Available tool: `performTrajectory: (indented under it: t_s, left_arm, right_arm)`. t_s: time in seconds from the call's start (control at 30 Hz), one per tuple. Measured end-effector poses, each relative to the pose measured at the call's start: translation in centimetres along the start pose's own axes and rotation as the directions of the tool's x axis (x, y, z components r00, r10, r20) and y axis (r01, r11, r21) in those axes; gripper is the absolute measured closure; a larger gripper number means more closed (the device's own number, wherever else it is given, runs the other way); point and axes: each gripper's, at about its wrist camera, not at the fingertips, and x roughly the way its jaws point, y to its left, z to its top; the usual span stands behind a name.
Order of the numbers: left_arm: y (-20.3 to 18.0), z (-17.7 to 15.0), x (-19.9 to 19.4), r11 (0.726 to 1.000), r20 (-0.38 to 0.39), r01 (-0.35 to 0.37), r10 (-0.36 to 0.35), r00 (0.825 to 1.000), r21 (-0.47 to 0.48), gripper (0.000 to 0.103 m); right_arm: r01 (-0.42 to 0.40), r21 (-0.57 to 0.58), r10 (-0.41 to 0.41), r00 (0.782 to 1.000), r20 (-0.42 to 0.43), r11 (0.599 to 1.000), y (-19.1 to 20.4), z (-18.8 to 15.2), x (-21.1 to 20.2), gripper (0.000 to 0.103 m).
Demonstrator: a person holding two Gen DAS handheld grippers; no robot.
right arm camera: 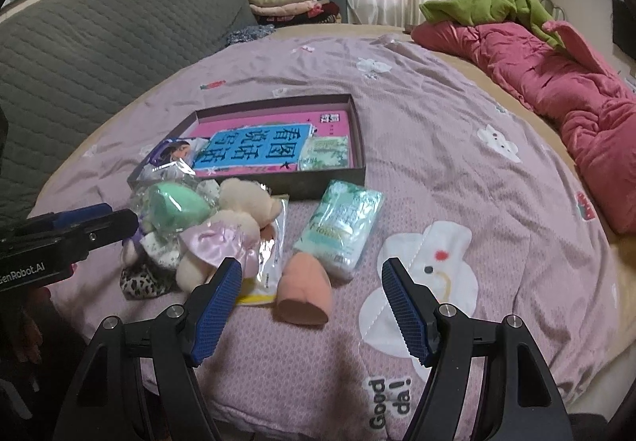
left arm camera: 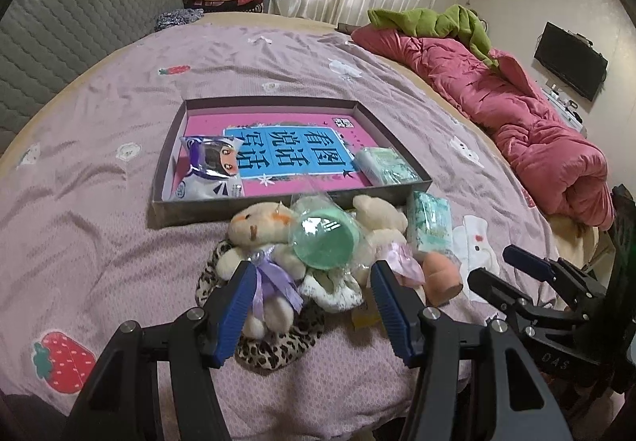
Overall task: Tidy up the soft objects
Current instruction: 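Grasp the bagged green ball with the left tool while the right tool grasps the peach sponge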
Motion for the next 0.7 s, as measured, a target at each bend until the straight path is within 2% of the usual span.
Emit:
performTrajectory:
  t_s: [0.2, 0.37, 0.7]
  left_arm:
    - [-0.1, 0.2, 0.1, 1.0, 0.009, 0.021, -0.021, 1.0, 0.0, 0.044]
    - [0.1, 0.8, 0.6, 1.0, 0.015, 0.012, -0.012, 1.0, -0.002, 0.04]
    - [0.8, 1.6, 2.3, 1.0, -0.003, 0.01, -0.01, 1.0, -0.02, 0.04]
  right_arm:
    - [-0.006, -0.004, 0.006, 1.0, -0.009, 1.0, 0.1, -0.3, 0.0, 0.029]
    - [-0.002, -0.003, 0.002, 0.999, -0.033, 1.0, 0.1, -0.4, 0.9, 0.029]
    - [0.006, -0.009, -0.007, 0.996, -0.083, 1.0, 0.1, -0.9, 2.9, 0.029]
